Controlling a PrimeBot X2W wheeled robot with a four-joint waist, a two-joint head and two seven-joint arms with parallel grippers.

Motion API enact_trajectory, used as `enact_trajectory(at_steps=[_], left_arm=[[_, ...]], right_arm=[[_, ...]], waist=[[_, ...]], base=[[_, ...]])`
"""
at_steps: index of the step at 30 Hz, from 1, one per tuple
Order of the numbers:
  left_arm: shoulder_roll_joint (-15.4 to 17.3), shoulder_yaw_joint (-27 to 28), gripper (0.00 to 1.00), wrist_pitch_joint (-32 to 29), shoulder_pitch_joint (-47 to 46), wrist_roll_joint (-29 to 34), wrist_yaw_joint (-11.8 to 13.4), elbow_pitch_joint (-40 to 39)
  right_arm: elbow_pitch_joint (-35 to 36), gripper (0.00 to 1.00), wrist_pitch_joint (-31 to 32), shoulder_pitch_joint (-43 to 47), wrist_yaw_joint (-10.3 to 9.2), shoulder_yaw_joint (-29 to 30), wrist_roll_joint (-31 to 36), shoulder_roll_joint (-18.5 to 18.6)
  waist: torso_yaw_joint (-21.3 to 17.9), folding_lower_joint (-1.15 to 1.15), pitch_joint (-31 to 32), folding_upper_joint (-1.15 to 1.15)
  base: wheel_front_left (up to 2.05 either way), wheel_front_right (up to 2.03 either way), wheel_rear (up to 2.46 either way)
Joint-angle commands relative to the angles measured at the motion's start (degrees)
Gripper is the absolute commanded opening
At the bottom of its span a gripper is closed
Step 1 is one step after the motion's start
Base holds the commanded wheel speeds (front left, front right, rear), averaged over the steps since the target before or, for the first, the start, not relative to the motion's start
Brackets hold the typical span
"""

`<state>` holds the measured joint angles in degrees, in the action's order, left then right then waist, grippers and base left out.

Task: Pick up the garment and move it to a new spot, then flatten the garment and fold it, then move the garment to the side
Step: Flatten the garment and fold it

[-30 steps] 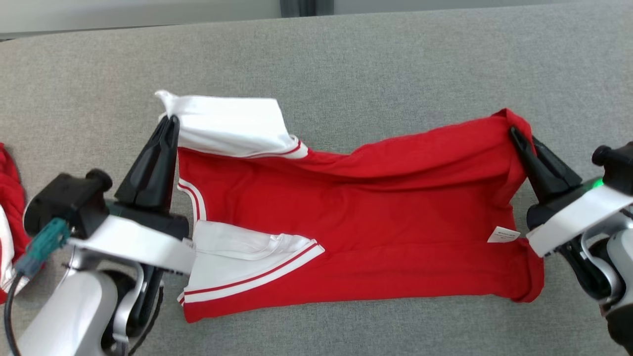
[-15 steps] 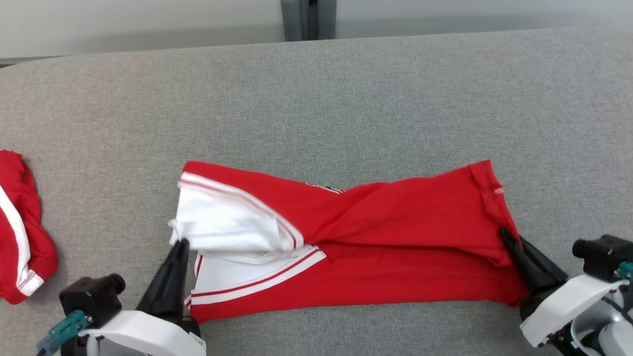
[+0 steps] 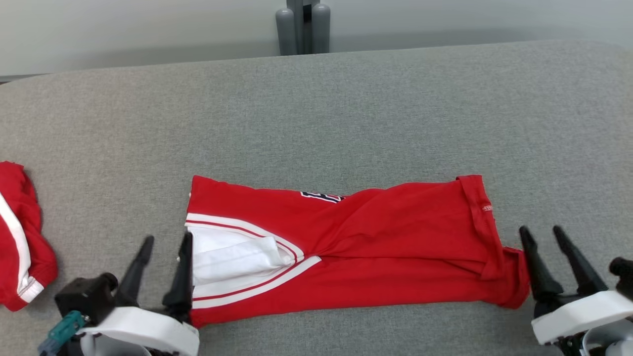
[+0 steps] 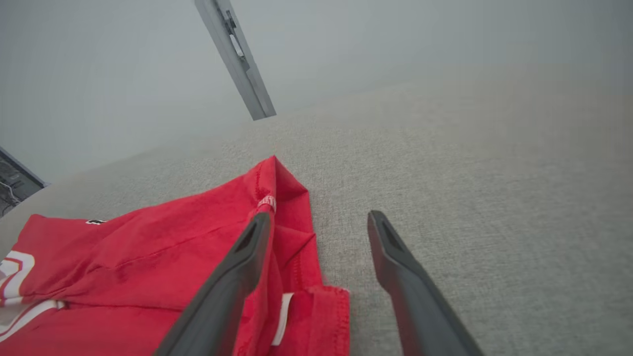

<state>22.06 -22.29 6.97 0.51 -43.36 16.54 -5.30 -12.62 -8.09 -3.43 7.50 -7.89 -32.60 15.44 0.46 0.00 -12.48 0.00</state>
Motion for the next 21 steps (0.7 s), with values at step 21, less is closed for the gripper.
enact_trajectory(at_steps=[21], left_arm=[[0.8,2.9,1.0,8.1,-5.4,12.4,0.5,2.6]], right_arm=[[10.6,1.0,-0.8,0.8,-0.02,6.8,20.4,-9.5]], waist=[[-2.0,0.0,4.8,0.0]], base=[[0.0,0.0,0.0]])
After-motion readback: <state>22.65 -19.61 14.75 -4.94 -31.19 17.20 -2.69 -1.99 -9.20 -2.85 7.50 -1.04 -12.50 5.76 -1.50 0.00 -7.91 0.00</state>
